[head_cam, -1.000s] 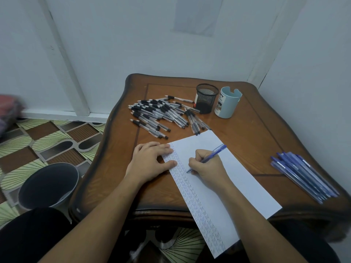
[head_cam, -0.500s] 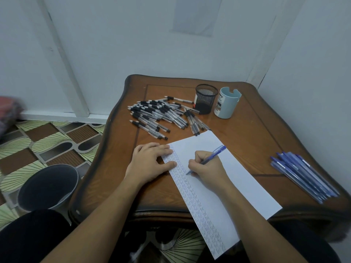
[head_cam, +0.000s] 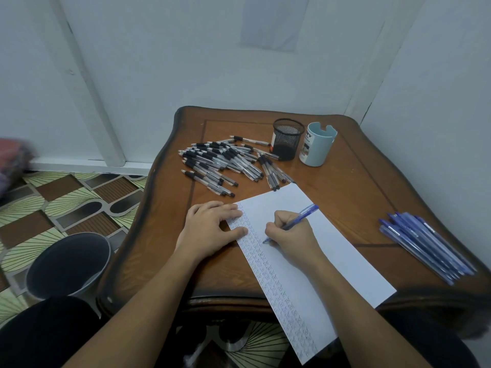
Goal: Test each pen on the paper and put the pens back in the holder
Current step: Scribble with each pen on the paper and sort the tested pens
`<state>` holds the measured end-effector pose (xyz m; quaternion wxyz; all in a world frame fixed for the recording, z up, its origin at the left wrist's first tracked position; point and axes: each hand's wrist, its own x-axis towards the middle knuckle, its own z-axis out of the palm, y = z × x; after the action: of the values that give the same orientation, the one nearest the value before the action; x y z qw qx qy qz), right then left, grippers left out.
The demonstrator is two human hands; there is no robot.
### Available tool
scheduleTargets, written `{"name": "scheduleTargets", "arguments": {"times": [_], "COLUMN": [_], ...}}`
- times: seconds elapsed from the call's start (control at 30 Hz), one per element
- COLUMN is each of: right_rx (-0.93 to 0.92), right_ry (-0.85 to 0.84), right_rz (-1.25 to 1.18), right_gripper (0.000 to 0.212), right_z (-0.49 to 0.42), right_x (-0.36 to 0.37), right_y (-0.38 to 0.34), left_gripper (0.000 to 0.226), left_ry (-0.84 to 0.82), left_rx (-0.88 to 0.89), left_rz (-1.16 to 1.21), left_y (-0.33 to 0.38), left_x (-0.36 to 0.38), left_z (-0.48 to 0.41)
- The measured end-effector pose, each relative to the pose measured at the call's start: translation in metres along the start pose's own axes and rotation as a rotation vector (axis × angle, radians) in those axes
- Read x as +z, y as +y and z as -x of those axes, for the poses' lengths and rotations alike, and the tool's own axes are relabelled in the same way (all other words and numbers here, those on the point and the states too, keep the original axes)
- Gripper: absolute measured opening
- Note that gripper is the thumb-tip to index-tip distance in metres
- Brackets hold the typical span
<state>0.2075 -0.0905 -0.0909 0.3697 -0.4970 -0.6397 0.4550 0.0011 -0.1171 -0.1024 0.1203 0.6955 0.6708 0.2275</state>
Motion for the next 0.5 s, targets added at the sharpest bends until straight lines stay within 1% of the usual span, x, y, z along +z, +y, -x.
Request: {"name": "scheduleTargets", "arguments": {"times": [0.13,0.23,0.33,0.43,0.5], "right_rx": [0.007,0.009,0.083,0.177,0.185], "right_ry": [-0.039,0.020,0.148,0.200,0.201], "right_rz": [-0.012,0.003,-0.211,-0.366,-0.416], "right_gripper": [0.053,0.045,0.033,0.043,0.044], "right_z": [0.000,0.000,-0.006,-0.007,-0.006], "right_x": [-0.001,0.001,-0.007,-0.012,-0.013], "right_y": [0.001,-0.001,-0.004,-0.011,-0.016], "left_gripper": [0.050,0.056,0.062,0.062,0.060], "left_ry": [-0.005,0.000,0.001,0.006,-0.003], "left_rx": [-0.002,0.001,0.006,0.011,0.005], "left_rz": [-0.004,-0.001,0.012,0.014,0.016], "left_y": [0.000,-0.001,-0.001,-0.002,-0.002], "left_x": [0.000,0.000,0.001,0.001,0.001], "left_z": [0.000,0.000,0.000,0.000,0.000]}}
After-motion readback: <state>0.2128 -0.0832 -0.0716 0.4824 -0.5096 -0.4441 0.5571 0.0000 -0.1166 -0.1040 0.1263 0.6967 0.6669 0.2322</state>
